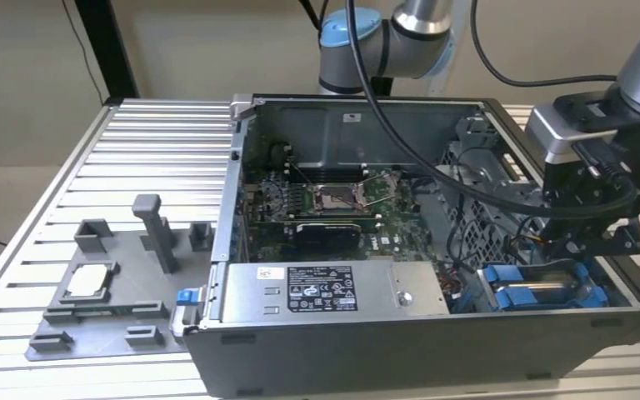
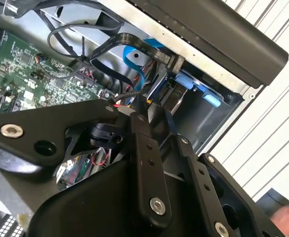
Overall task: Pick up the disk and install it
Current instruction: 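Insert the first disk wire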
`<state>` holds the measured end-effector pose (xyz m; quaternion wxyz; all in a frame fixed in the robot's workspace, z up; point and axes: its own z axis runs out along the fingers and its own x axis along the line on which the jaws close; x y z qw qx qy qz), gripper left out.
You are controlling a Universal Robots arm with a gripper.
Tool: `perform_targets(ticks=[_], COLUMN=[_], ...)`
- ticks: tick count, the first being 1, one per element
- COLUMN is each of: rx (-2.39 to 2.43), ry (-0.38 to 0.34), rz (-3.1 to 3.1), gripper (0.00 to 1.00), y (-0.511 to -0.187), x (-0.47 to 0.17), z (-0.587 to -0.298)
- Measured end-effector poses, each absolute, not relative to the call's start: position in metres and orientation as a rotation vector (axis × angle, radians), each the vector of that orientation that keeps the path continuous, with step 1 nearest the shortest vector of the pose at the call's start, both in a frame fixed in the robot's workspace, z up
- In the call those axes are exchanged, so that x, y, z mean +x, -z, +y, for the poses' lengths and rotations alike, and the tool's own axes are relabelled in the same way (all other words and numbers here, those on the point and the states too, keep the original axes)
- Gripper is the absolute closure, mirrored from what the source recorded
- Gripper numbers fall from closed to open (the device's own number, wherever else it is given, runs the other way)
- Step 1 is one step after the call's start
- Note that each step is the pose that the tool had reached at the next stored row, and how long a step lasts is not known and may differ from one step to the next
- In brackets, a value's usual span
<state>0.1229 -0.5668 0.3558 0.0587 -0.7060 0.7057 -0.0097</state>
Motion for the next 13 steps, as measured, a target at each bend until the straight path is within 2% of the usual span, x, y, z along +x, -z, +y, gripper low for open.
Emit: perform_targets(ticks=[6,7,13], rx=[-2.139,-2.139,-2.139], ry=[0.03,0.03,0.03], rz=[2.138,2.138,2.138], gripper=[0.0,1.0,1.0], y=[-0.3557,-0.3557,-0.3557], x=[0.123,0.123,0.123], z=[-0.5668,-0.5668,-0.5668])
